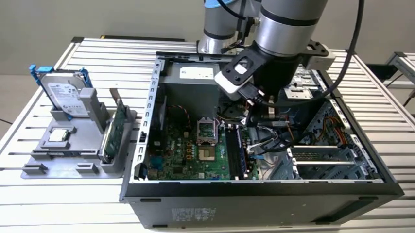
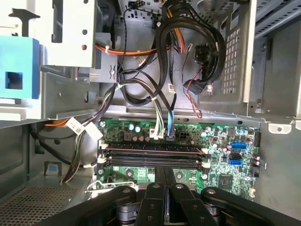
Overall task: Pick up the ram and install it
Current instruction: 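Press down the ram until it locks into place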
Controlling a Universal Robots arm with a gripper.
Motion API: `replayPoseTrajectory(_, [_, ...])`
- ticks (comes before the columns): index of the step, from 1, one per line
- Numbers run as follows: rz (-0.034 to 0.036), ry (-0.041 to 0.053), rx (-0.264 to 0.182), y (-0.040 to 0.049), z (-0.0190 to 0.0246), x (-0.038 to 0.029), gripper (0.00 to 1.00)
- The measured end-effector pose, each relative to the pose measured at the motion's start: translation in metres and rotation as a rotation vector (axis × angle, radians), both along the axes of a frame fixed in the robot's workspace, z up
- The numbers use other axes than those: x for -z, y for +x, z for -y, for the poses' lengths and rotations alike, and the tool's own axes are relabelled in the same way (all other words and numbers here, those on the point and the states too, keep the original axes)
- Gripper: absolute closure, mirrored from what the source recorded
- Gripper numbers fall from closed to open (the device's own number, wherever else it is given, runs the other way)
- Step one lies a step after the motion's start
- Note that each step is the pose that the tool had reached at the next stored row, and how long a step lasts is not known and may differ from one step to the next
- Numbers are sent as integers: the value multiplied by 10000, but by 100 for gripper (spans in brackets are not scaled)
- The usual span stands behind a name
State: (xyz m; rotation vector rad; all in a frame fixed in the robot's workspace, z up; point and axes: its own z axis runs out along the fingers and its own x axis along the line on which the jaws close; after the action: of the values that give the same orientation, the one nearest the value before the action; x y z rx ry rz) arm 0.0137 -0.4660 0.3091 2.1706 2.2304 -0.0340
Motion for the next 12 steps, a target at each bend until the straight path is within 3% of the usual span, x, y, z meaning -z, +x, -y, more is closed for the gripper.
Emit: replayPoseTrajectory(12, [0, 56, 17, 0, 1, -192, 100])
